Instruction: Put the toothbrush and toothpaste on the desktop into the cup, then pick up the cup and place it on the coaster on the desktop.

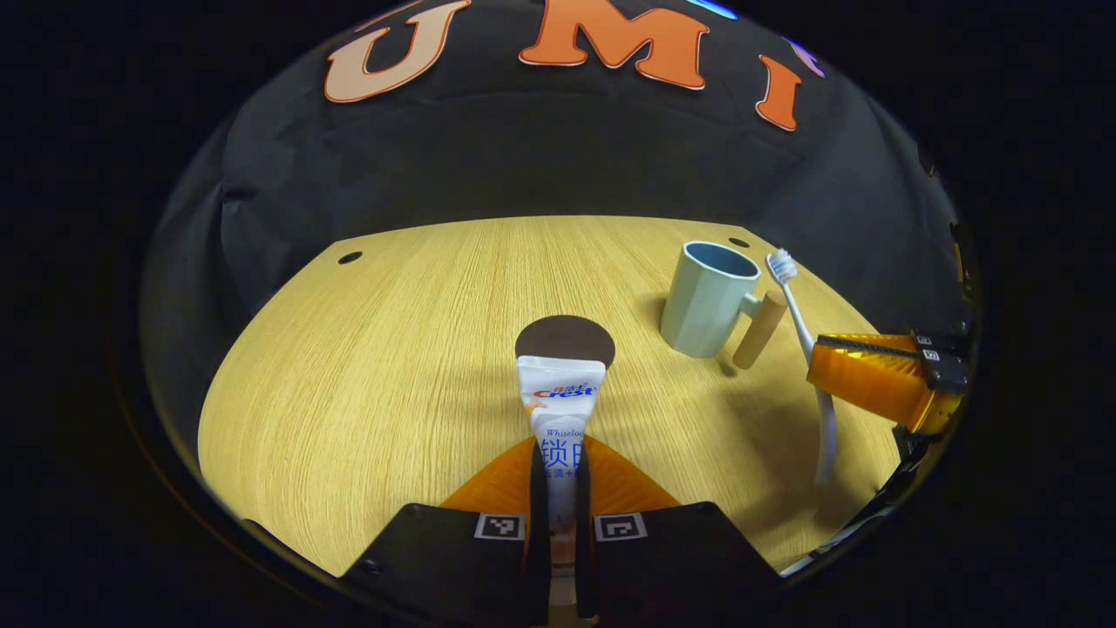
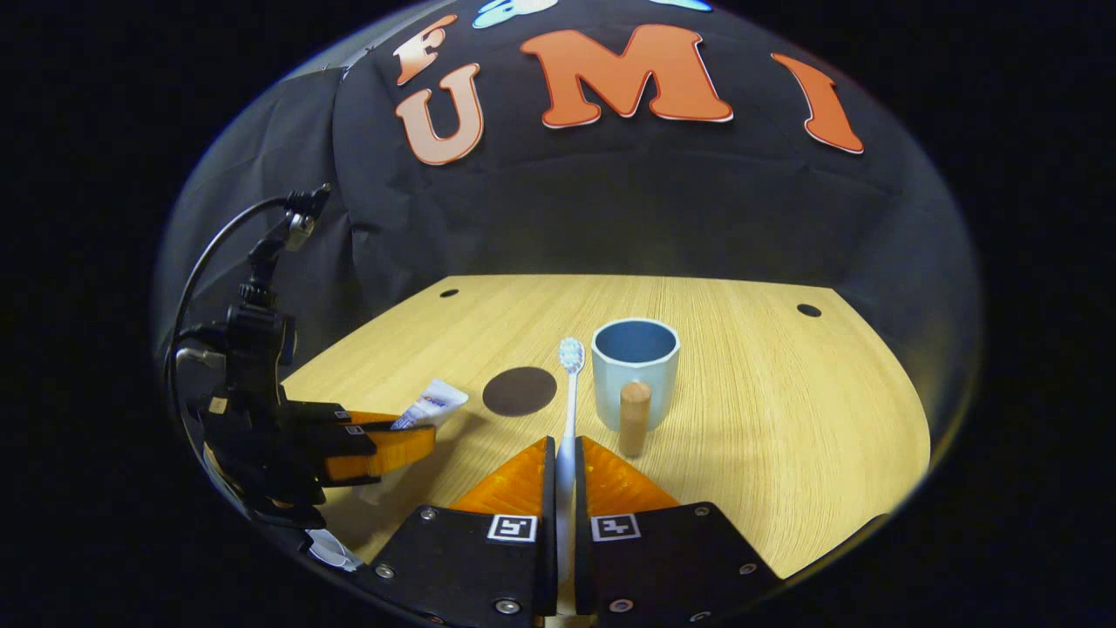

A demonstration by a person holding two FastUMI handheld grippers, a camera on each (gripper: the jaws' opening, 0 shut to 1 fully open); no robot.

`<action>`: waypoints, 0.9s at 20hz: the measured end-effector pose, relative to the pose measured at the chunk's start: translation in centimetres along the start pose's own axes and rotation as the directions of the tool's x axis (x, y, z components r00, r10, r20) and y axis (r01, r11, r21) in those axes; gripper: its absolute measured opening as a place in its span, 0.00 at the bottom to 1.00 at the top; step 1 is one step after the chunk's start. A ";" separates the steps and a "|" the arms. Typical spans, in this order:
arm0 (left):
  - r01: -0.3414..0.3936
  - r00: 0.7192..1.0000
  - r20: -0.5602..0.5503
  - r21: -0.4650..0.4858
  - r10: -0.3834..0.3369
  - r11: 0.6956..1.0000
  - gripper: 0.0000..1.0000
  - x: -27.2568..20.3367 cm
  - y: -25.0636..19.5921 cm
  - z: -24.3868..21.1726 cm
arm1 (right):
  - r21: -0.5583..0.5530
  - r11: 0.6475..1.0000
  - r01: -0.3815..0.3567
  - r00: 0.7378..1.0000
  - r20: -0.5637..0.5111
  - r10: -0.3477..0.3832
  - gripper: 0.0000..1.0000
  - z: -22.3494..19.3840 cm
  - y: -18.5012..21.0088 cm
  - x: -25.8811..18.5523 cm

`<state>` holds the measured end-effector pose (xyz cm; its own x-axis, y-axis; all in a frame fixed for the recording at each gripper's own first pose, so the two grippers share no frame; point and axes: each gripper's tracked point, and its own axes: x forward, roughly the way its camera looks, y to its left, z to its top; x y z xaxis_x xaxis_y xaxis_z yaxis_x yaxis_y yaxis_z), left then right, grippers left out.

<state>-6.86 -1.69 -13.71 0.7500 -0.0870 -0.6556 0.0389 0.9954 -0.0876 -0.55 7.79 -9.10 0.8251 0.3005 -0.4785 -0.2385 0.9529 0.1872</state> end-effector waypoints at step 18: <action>0.016 0.990 0.144 -0.034 -0.011 0.999 0.14 -0.2 -0.5 3.0 | 0.004 0.999 -0.054 0.968 0.245 0.052 0.08 9.2 -0.7 1.3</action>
<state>-5.06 -2.01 -11.29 0.8368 -0.0909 -0.5399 0.0284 0.9920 -0.1230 5.43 7.12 -2.00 0.9121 0.3303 -0.2430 -0.2811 0.9350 0.2160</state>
